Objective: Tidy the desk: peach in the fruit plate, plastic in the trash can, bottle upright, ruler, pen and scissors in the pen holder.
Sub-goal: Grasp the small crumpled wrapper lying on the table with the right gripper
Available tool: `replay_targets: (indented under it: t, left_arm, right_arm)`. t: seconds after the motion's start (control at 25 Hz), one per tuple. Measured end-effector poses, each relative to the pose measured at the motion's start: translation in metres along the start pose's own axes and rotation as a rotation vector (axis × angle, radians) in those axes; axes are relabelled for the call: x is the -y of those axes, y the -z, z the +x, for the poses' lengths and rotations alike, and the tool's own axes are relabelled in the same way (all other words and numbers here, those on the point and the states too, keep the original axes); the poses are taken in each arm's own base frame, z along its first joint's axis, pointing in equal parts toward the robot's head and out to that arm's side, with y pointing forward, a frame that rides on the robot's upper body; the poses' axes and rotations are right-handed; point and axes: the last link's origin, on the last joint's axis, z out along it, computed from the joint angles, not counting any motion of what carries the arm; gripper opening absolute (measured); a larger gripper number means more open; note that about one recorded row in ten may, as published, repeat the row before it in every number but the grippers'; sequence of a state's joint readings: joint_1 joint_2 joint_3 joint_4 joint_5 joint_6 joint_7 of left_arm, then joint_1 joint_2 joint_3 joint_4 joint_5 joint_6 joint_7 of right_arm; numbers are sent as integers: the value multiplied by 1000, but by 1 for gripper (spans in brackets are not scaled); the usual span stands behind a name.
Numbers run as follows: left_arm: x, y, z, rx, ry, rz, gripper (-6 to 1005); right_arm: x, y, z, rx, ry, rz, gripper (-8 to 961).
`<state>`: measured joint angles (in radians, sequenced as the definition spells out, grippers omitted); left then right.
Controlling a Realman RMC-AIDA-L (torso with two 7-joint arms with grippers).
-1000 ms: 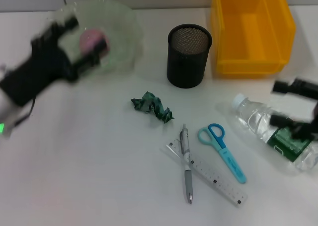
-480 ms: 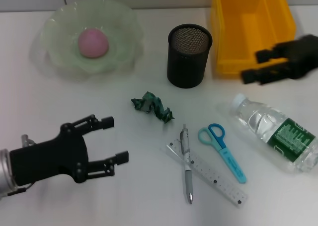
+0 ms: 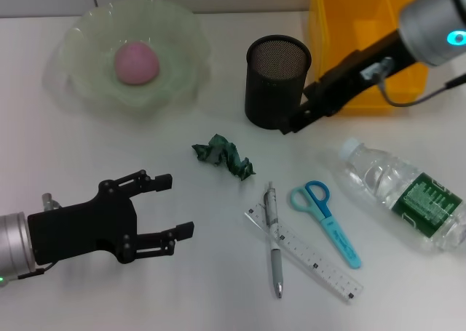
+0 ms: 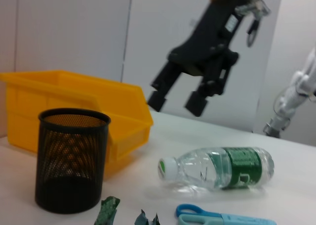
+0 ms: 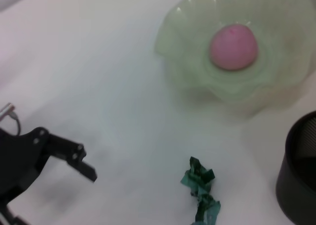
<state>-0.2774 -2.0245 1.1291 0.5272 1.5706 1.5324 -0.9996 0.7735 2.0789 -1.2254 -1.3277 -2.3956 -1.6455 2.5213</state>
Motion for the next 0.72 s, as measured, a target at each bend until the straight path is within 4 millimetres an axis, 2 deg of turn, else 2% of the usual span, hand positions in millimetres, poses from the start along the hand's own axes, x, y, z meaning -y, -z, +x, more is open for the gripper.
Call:
replay_targets:
  t: [0.32,0.72]
  left_arm:
    - [7,-11,3,95,-18,-2,863]
    - [11,-14,3,116,-32,25,862]
  right_arm:
    - [-6,-20,-17,-37,-14,-10,838]
    - [-7,-63,-32,-158,21,51,839]
